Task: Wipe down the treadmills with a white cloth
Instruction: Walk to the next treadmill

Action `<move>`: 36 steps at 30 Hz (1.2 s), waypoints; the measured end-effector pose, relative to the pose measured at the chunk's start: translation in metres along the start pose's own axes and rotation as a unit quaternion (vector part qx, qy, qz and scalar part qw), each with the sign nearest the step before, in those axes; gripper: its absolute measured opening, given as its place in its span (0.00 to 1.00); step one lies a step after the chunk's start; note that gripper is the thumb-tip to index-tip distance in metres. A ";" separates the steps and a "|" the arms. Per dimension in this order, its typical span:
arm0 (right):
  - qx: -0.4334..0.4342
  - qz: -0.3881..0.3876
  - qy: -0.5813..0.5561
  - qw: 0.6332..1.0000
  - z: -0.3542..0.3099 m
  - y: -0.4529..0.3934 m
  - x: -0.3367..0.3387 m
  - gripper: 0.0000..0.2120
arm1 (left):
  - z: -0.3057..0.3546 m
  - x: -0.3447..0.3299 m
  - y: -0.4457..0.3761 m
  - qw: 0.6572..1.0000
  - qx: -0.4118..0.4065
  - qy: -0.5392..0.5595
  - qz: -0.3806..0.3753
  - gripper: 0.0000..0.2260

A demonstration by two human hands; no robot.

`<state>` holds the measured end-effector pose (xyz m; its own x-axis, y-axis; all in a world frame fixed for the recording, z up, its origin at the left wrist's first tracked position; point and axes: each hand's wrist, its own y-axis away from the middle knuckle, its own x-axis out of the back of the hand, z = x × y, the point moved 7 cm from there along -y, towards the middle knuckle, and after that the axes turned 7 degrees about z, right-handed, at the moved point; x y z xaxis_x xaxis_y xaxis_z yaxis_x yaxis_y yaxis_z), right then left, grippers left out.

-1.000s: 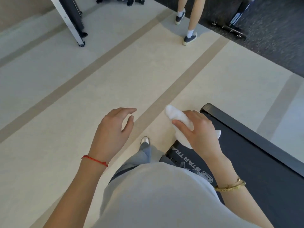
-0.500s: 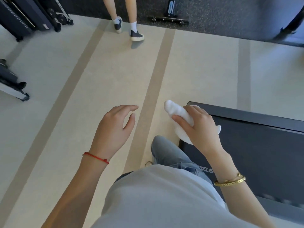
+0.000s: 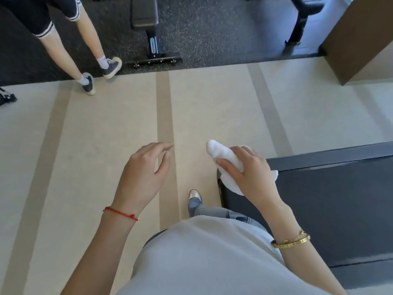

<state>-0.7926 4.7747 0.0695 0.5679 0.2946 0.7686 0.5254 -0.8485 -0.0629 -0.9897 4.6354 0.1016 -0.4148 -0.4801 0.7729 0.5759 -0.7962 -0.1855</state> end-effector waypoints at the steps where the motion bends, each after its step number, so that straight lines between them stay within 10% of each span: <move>1: -0.005 0.005 -0.002 1.000 0.000 -0.021 0.002 0.17 | 0.002 -0.004 -0.024 1.000 -0.008 0.004 -0.003 0.11; 19: -0.180 0.151 0.018 0.972 0.065 -0.273 0.031 0.16 | 0.059 -0.129 -0.377 0.966 -0.200 0.056 -0.155 0.11; 36: -0.366 0.346 0.077 0.861 0.148 -0.450 0.121 0.16 | 0.208 -0.290 -0.631 0.852 -0.424 0.072 -0.298 0.11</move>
<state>-0.8671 5.2571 0.0967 0.4639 -0.4057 0.7875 -0.4764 -0.8637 -0.1644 -1.0859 5.3534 0.1210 -0.5735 0.1111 0.8116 -0.4576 -0.8652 -0.2049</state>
